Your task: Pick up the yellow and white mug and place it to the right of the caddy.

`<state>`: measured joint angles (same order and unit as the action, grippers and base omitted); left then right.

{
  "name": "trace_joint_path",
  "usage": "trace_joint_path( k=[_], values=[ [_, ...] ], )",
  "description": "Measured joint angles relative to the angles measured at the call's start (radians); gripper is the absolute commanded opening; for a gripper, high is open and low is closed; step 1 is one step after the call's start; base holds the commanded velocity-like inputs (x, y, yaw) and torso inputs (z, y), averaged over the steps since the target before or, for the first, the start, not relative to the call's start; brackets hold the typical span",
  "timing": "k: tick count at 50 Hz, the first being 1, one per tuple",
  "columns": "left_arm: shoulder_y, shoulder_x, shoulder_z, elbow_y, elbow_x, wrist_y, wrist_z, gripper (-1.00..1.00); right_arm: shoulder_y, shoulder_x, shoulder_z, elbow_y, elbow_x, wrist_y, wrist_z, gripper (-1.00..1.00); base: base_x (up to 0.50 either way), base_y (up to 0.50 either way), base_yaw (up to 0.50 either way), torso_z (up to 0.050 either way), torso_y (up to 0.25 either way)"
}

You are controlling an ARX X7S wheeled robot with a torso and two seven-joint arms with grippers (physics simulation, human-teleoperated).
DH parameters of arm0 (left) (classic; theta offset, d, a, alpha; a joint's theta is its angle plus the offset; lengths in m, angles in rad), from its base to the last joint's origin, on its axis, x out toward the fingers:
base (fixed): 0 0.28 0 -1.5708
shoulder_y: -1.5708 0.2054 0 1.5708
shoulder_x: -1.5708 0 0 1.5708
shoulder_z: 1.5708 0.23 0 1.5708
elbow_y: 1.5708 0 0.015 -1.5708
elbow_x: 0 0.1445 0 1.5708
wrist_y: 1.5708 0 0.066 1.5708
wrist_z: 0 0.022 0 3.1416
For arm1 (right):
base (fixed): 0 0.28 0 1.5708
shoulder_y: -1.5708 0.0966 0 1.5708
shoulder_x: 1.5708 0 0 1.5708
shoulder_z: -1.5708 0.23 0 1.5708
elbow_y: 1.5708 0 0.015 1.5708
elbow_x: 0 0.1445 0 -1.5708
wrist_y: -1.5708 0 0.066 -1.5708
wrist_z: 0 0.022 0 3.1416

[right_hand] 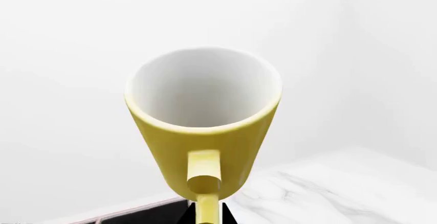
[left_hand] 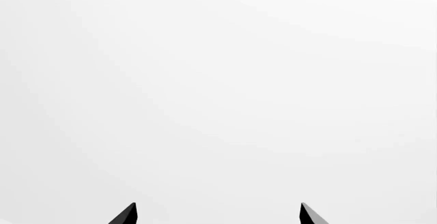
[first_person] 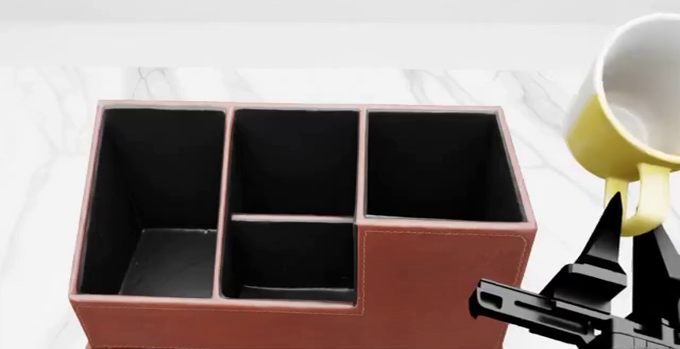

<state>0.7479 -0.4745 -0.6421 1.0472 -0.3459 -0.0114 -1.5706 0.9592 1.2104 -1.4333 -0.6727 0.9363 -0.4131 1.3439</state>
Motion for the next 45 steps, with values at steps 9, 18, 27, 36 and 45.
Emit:
trace_joint_path(
  k=[9, 18, 27, 36, 45],
  values=[
    [0.004, 0.0, -0.001, 0.0, 0.0, 0.004, 0.0, 1.0, -0.023, -0.008, -0.003, 0.052, 0.024, -0.024, -0.022, -1.0, 0.0, 0.0, 0.0, 0.0, 0.0],
    [0.008, 0.001, -0.004, 0.0, -0.001, 0.009, 0.0, 1.0, -0.041, -0.033, -0.01, 0.117, 0.057, -0.034, -0.056, -1.0, 0.0, 0.0, 0.0, 0.0, 0.001],
    [0.016, 0.004, -0.01, 0.0, -0.004, 0.017, 0.0, 1.0, -0.055, -0.06, -0.016, 0.175, 0.089, -0.037, -0.087, -1.0, 0.0, 0.0, 0.0, 0.0, 0.0],
    [0.019, 0.005, -0.015, 0.0, -0.008, 0.019, 0.0, 1.0, -0.079, -0.091, -0.026, 0.254, 0.131, -0.04, -0.119, -1.0, 0.0, 0.0, 0.0, 0.0, 0.0],
    [0.017, 0.006, -0.015, 0.0, -0.008, 0.016, 0.0, 1.0, -0.105, -0.112, -0.036, 0.317, 0.163, -0.042, -0.143, -1.0, 0.0, 0.0, 0.0, 0.0, 0.001]
  ],
)
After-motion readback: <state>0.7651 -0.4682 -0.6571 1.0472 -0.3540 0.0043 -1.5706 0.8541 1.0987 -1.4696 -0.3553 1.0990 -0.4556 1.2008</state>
